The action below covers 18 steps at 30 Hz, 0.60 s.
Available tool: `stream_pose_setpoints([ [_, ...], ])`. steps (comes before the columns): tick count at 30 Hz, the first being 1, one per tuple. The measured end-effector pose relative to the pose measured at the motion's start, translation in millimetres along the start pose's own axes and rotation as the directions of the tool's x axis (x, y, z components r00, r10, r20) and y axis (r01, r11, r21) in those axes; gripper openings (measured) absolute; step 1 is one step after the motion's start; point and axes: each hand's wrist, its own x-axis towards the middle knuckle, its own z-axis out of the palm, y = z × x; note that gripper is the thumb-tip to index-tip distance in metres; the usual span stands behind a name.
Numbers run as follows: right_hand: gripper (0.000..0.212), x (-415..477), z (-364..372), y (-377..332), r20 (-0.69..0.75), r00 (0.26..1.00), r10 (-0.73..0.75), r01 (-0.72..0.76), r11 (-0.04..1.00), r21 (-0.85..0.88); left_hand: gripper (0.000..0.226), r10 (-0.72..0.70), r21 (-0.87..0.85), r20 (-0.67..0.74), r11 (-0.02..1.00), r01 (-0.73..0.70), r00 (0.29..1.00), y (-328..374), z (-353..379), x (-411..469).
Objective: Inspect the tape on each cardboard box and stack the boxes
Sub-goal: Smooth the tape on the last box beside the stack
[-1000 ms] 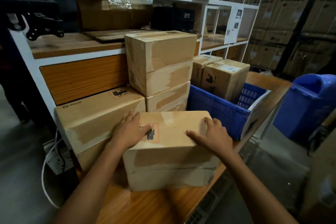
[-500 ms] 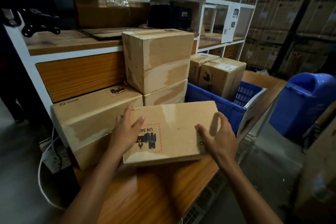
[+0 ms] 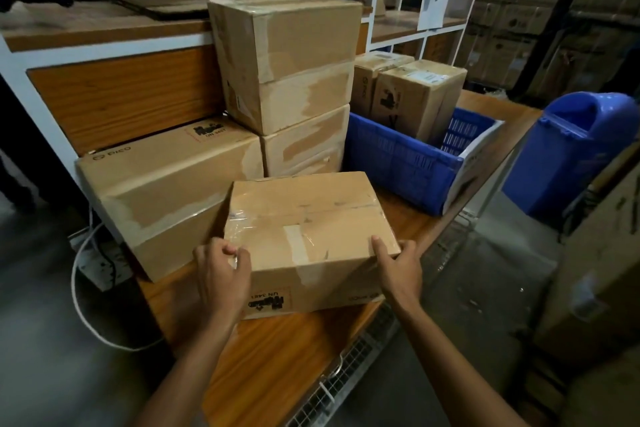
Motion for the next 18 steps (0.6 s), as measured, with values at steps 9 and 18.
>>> stream_pose_setpoints([
  [9, 0.037, -28, 25, -48, 0.116, 0.82, -0.561, 0.547, 0.708, -0.447, 0.014, 0.403, 0.394, 0.031, 0.836, -0.382, 0.915, 3, -13, 4],
  [18, 0.034, -37, 73, -73, 0.564, 0.571, -0.597, 0.817, 0.342, -0.465, 0.017, 0.514, 0.385, 0.404, 0.655, -0.65, 0.757, 15, -10, 10],
])
